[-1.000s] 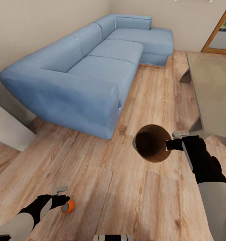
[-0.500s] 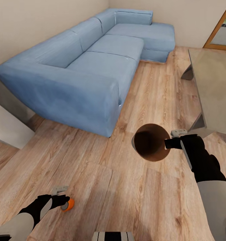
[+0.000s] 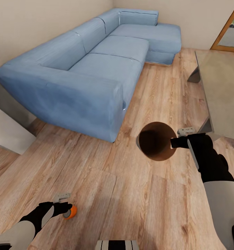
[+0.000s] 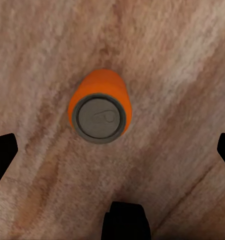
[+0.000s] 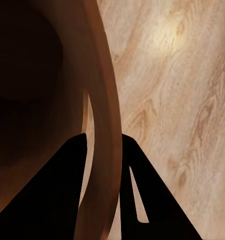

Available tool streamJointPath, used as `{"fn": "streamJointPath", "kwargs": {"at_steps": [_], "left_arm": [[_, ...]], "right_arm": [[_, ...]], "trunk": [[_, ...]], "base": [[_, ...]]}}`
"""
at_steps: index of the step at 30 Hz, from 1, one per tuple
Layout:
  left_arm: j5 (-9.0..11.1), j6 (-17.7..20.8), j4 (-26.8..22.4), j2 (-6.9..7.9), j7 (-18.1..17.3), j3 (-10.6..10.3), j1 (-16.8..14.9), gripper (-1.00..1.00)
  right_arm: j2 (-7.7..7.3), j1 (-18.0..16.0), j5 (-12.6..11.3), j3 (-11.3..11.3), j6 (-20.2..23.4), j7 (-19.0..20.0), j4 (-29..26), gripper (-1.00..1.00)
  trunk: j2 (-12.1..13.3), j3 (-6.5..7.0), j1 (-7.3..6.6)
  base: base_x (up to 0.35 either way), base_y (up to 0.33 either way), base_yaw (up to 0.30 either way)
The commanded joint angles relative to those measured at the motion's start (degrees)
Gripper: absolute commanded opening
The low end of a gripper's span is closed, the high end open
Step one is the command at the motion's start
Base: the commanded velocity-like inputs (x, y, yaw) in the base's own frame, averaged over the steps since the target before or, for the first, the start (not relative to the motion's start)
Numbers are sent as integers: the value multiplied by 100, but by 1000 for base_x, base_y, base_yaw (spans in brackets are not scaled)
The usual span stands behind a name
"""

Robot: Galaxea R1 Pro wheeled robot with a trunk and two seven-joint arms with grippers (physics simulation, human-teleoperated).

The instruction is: Put the three can of soda from the living room inside the tash can in the kitchen.

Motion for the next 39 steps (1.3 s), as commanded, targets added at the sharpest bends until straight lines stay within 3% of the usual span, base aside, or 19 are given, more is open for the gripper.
{"fn": "streamJointPath", "kwargs": {"at_steps": [1, 9, 39], "left_arm": [[0, 0, -1, 0, 0, 0, 0, 100], [0, 0, 2, -1, 0, 0, 0, 100], [-7, 4, 2, -9, 2, 0, 0, 100]], "right_arm": [[1, -18, -104, 5, 12, 37, 0, -100], [19, -87, 97, 199, 12, 37, 41, -100], [21, -94, 113, 216, 12, 37, 29, -100]], "trunk": [[0, 0, 0], [-40, -20, 22], [-1243, -804, 681]], "base": [[0, 0, 0], [0, 0, 0], [0, 0, 0]]}}
